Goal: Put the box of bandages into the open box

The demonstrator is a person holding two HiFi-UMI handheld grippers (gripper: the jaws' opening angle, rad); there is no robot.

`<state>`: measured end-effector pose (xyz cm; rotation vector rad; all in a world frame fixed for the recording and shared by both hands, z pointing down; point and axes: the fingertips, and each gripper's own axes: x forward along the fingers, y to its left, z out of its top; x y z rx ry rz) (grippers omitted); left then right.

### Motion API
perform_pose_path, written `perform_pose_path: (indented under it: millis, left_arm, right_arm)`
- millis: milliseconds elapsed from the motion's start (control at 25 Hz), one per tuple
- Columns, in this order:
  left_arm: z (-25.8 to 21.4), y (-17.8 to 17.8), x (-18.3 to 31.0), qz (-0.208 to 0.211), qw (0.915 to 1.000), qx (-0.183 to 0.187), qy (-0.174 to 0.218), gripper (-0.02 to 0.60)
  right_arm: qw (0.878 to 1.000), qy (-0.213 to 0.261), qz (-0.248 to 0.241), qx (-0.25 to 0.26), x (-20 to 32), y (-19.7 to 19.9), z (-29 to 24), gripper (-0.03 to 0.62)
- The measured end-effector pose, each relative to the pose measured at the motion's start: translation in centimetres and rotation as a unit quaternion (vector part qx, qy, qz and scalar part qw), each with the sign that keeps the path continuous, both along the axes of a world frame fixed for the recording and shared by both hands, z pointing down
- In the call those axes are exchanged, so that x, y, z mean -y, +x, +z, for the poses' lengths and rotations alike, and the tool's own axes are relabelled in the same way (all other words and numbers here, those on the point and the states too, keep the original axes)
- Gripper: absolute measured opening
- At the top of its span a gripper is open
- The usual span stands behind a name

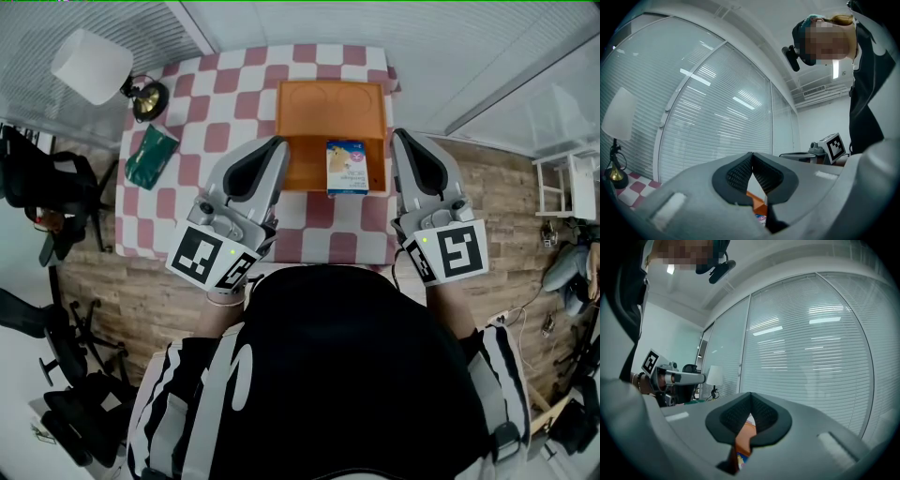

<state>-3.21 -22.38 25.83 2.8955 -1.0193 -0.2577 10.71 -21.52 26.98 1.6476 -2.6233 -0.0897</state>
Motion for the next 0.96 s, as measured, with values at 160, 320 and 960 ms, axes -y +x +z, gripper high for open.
perform_pose_path:
  millis: [160, 320, 960]
  left_arm:
    - [0.01, -0.01, 0.05, -0.002, 1.0, 0.0, 0.0, 0.002]
    - [0.01, 0.05, 0.06, 0.0, 1.0, 0.001, 0.001, 0.002]
    - [-0.02, 0.2, -0.19, -0.004, 1.0, 0.0, 0.0, 0.002]
  right_arm:
    - [1.0, -0.001, 0.003, 0.004, -0.02, 0.35, 0.17, -0.005]
    - [1.0, 0.003, 0.005, 0.003, -0.02, 0.32, 0.05, -0.005]
    - [1.0, 0.004, 0.005, 0.009, -0.19, 0.1, -0.48, -0.005]
